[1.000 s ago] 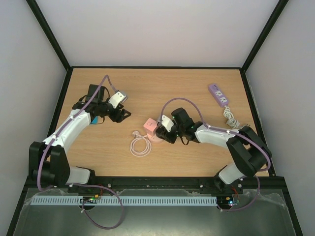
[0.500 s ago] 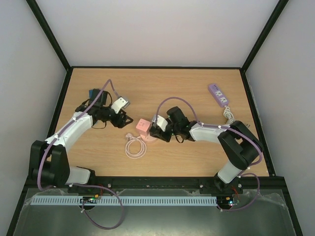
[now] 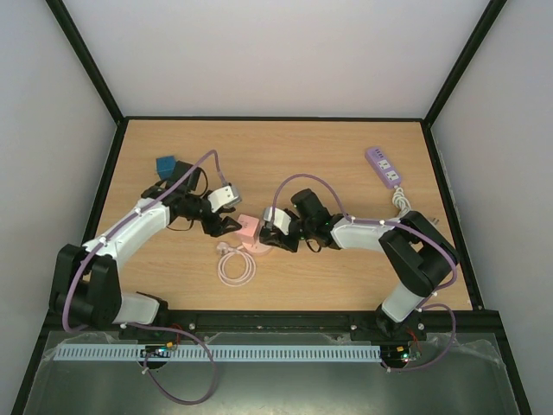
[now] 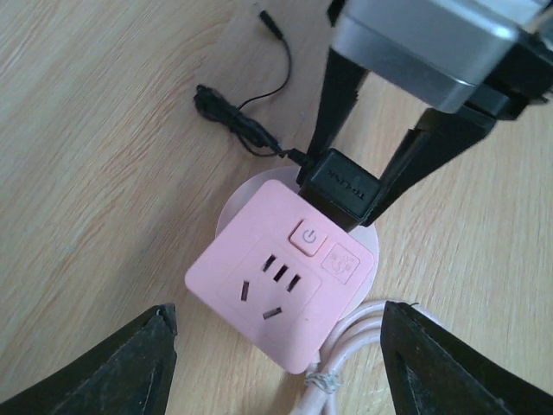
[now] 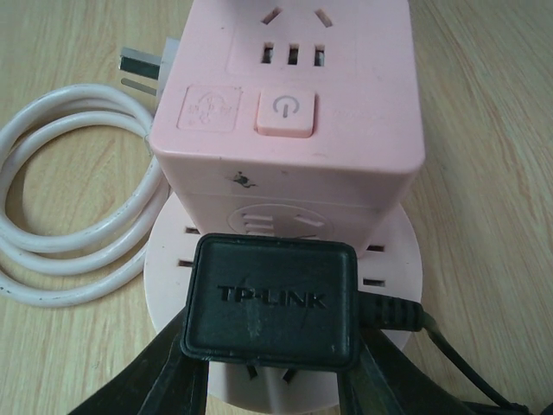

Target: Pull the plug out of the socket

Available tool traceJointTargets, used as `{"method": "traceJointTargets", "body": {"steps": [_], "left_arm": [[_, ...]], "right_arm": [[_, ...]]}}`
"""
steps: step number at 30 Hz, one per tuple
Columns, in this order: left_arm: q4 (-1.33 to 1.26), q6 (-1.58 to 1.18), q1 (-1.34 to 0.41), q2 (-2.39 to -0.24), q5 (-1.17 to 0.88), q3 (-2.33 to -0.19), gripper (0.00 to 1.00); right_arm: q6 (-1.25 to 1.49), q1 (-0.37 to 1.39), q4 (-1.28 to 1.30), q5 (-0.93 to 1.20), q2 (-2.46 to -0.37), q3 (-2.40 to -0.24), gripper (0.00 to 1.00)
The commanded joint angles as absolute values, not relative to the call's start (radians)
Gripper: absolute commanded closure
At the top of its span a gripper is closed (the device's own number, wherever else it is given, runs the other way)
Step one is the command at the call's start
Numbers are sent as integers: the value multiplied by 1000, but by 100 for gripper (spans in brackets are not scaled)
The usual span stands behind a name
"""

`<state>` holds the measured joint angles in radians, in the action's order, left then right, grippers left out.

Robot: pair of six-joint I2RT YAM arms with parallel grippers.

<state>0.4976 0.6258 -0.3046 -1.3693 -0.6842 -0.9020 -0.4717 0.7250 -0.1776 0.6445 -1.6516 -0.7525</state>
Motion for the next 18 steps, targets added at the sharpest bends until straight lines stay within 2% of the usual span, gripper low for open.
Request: {"method": "traceJointTargets", "body": {"steps": [1, 6, 18], "left_arm": [[547, 919, -309, -1335, -773, -898, 33], [556, 1012, -322, -1358, -816, -904, 34], [445, 954, -455, -1422, -686, -867, 41]], "right_arm": [[-536, 735, -158, 724, -1661, -741, 79], [-558, 735, -135, 753, -1667, -746, 80], [-558, 735, -133, 760, -1673, -743, 81]]}}
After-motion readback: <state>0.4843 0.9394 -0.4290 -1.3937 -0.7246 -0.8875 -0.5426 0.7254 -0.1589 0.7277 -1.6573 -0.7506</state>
